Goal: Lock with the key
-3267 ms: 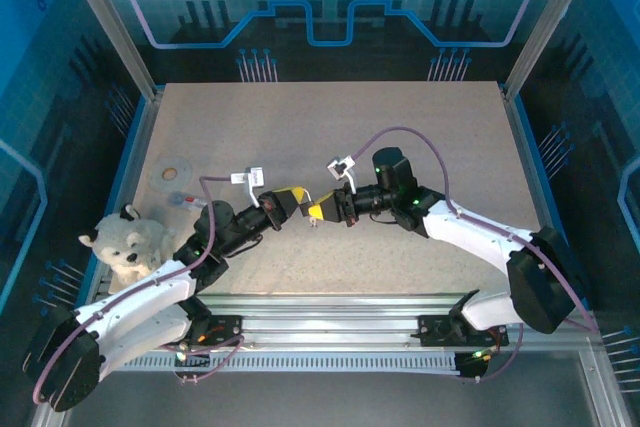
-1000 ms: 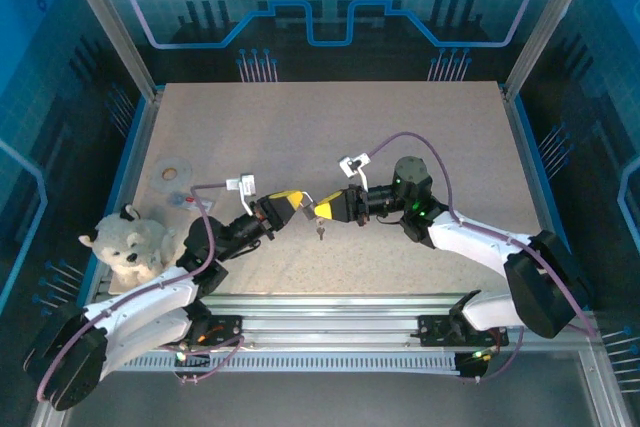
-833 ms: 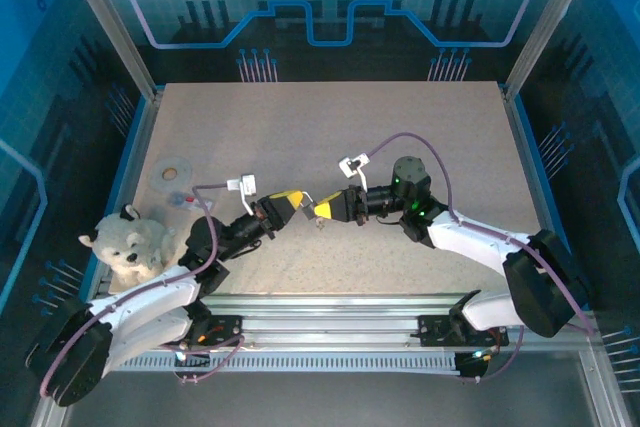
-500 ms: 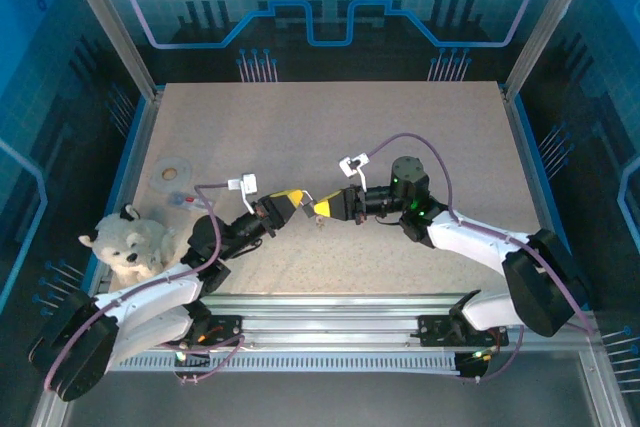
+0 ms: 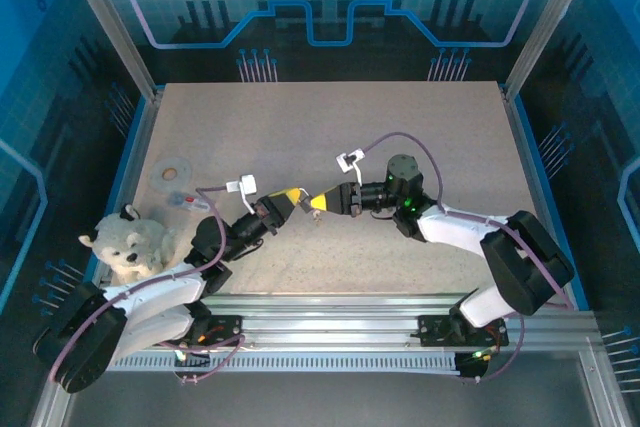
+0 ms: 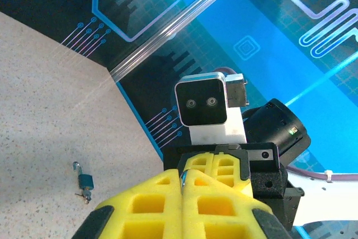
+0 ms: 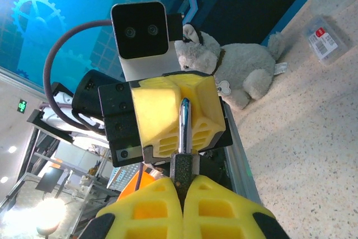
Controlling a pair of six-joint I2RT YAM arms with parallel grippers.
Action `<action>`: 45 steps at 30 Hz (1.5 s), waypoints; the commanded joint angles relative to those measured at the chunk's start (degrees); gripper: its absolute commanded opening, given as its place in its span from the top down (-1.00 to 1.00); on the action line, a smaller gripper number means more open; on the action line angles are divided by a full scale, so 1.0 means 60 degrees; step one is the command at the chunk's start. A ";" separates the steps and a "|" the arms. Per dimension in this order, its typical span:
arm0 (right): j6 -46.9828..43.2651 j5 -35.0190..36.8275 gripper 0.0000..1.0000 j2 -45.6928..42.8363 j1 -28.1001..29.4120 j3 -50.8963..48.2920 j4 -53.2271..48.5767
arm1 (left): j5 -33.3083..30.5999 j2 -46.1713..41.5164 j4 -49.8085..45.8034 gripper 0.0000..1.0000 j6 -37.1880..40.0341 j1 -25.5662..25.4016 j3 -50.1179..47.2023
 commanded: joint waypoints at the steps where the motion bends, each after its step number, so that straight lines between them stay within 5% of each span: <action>1: 0.0169 0.1155 1.00 0.0053 -0.0415 0.0959 0.1928 | 0.1228 0.0424 -0.0438 1.00 0.0132 -0.0526 -0.0508; 25: 0.0898 0.1239 1.00 0.0896 -0.0733 0.1417 0.2607 | 0.1318 0.2364 0.1772 1.00 -0.0106 -0.1395 -0.0345; 45: 0.0929 0.0722 1.00 0.0821 -0.0807 0.1101 0.2624 | 0.0347 0.1700 0.1007 1.00 -0.0124 -0.1279 -0.0267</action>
